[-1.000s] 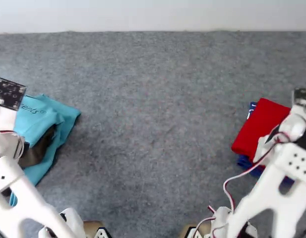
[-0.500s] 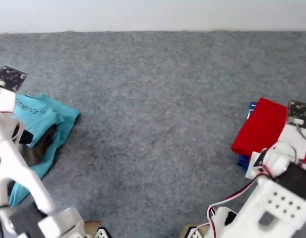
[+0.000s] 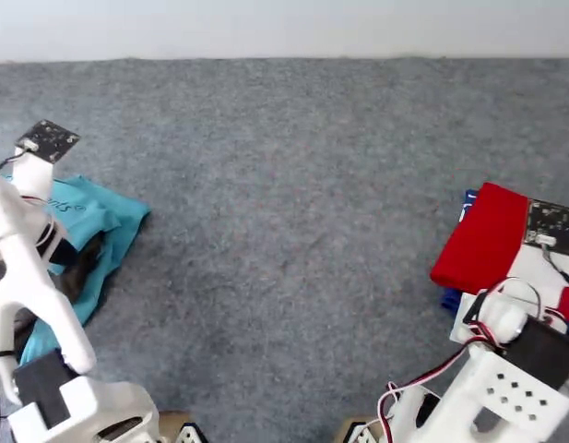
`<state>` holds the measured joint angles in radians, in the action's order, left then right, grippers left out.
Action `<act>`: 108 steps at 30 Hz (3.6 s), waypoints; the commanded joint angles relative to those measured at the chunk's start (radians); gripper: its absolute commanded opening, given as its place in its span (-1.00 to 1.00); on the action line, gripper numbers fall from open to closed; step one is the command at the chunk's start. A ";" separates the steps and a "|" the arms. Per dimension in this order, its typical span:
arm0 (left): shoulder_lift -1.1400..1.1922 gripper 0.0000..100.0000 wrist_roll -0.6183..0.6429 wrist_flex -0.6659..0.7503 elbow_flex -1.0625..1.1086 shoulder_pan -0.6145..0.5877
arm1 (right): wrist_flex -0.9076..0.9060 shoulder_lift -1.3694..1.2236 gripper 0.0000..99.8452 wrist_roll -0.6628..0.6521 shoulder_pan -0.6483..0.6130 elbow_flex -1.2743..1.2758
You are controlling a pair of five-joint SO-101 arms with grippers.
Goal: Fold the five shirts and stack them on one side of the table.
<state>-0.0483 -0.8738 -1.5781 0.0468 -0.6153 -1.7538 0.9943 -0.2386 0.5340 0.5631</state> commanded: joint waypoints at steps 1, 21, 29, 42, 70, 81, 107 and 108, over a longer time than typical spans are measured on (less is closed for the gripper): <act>-0.003 -0.67 -0.009 0.037 -0.021 0.009 | -0.041 0.013 -0.98 0.009 0.015 -0.002; -0.005 -0.73 -0.072 -0.046 0.096 0.012 | -0.041 0.013 -0.98 0.008 0.013 -0.002; -0.005 -0.76 0.012 0.058 0.094 0.009 | -0.041 0.012 -0.98 0.006 0.013 -0.002; -0.075 -0.97 0.014 0.084 -0.022 0.006 | -0.041 0.013 -0.98 0.009 0.013 -0.002; 0.066 -0.97 -0.017 0.003 0.058 0.017 | -0.041 0.013 -0.98 0.005 0.013 -0.002; 0.005 -0.97 0.071 0.025 -0.102 0.003 | -0.041 0.012 -0.98 0.005 0.012 -0.002; -0.141 -0.97 0.413 0.741 -0.865 0.534 | -0.039 0.004 -0.98 0.005 0.010 0.028; -0.143 -0.97 0.376 0.741 -0.865 0.594 | -0.038 0.004 -0.98 0.005 0.010 0.038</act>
<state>-0.1511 -0.4181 -0.8631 -0.7741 -0.1826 -1.7538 0.9973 -0.2386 0.5340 0.5923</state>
